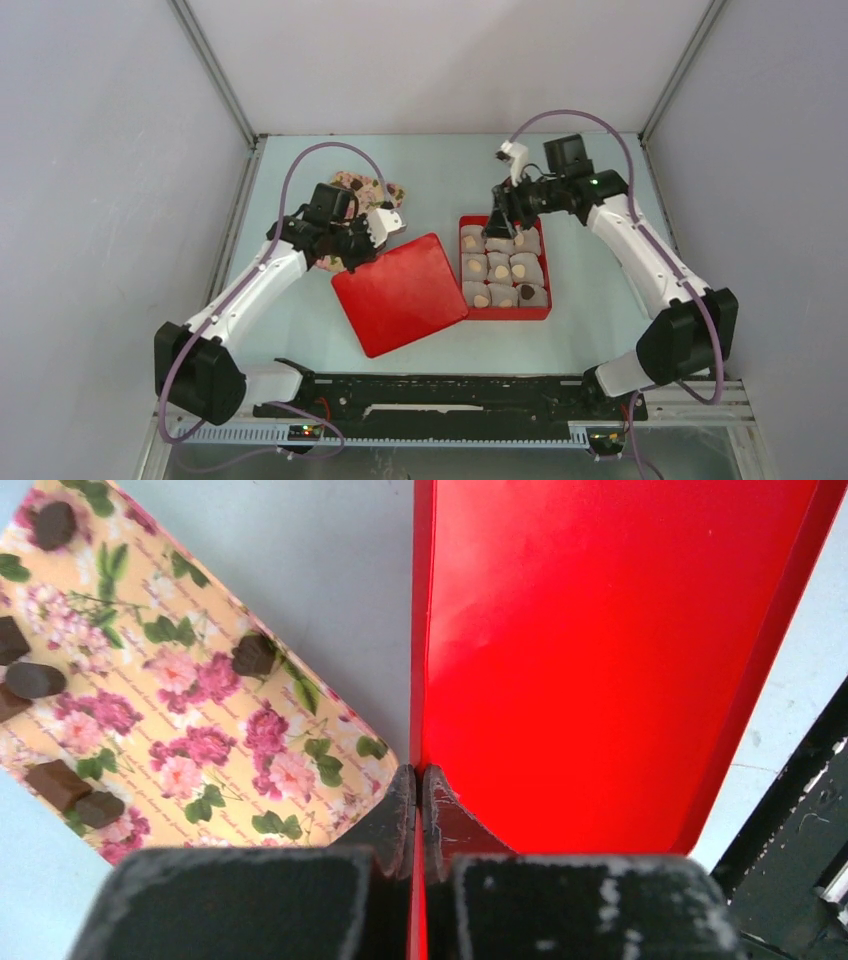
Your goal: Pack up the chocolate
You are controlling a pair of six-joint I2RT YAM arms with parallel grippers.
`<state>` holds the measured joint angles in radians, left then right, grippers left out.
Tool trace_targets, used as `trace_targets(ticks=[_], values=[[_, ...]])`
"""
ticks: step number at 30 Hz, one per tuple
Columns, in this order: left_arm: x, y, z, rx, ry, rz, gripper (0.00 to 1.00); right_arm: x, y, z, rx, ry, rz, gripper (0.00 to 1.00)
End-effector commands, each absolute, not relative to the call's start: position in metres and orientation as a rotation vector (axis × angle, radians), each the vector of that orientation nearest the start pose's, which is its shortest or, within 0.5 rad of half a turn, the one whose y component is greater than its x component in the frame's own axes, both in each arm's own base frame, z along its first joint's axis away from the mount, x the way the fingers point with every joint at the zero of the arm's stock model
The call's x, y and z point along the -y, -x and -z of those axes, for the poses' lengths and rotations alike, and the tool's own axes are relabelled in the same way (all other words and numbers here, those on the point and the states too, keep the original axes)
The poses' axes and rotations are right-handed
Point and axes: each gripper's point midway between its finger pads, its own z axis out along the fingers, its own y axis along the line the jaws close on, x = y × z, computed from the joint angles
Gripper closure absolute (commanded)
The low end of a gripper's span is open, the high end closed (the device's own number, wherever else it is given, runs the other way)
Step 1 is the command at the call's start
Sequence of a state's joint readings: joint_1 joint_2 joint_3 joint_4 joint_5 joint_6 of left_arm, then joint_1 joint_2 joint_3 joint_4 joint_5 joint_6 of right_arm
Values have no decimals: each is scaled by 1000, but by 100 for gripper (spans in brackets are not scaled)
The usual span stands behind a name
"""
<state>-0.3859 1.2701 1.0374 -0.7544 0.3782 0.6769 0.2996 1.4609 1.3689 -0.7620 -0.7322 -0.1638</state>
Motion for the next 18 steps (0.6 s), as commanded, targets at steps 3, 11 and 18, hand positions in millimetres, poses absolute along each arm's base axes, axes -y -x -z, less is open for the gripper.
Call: trace_targets(ticks=[3,11,18], values=[[171,-287,-206,-1849,-1285,363,100,-260,-293,-224,-2063,1127,-1002,35],[173,-299,-229,-1784,-1160,369,100,-298,-304,-216,-2065,1169,-1123,35],[181,-307,-244,-1744,-1080,405,100,-309,-309,-209,-2074,1170,-1133,50]])
